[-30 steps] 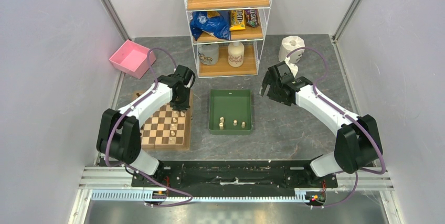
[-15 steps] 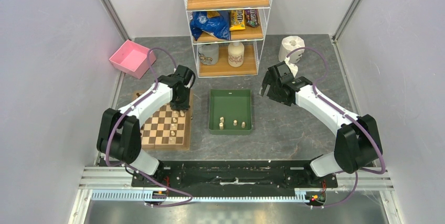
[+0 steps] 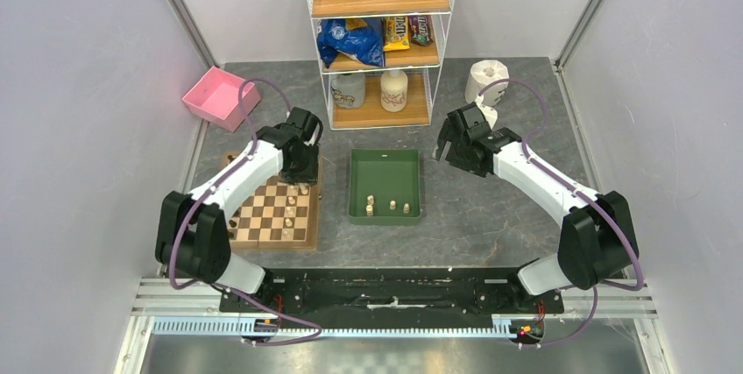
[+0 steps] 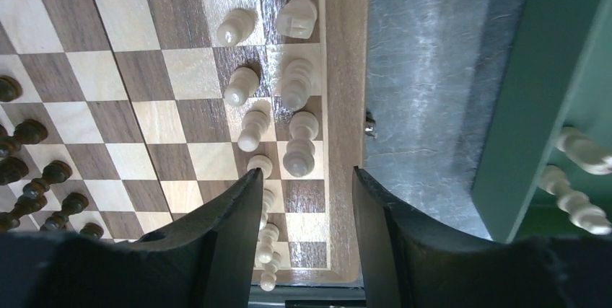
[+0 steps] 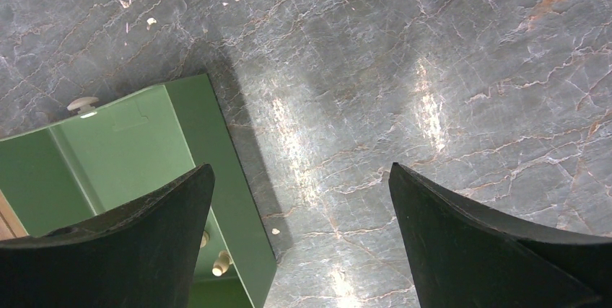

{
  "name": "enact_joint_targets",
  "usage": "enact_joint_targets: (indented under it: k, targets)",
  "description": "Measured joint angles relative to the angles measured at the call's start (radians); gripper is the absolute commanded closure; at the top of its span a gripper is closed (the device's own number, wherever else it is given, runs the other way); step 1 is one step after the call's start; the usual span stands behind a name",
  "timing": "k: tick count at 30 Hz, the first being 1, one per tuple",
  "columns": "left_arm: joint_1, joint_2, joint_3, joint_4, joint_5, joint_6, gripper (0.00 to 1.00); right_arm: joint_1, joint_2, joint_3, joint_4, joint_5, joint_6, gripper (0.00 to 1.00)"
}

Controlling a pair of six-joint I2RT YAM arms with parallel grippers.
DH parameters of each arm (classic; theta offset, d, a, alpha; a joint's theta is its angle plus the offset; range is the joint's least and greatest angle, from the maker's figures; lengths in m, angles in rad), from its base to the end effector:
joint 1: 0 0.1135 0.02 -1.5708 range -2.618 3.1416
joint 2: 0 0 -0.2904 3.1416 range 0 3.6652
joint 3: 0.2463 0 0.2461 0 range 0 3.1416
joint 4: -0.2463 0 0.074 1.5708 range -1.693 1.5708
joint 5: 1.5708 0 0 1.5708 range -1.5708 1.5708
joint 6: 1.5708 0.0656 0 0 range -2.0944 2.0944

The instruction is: Set up the chess pieces on the board

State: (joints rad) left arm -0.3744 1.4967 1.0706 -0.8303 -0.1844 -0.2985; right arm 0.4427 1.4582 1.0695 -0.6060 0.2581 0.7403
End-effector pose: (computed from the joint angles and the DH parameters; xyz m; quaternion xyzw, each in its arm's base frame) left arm 0.2682 -0.0925 0.2274 0.0229 0.9833 0.0344 0.1772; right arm 0.2835 0.1159 0.2519 0.1771 0.9349 0.0547 0.3027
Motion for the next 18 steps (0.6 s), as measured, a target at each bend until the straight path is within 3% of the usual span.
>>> enact_joint_targets:
  k: [6,10,18]
  targets:
    - [-0.011,-0.132,0.046,0.000,0.058,-0.010,0.39,0.000,0.000,0.000,0.000,0.000,0.000,0.01]
    - [-0.081,-0.179,0.071,0.030,0.105,-0.033,0.40,0.000,0.000,0.000,0.000,-0.001,0.000,0.01]
    - [-0.344,-0.006,0.106,0.067,0.148,-0.115,0.42,0.000,0.000,0.000,0.000,-0.004,0.000,0.01]
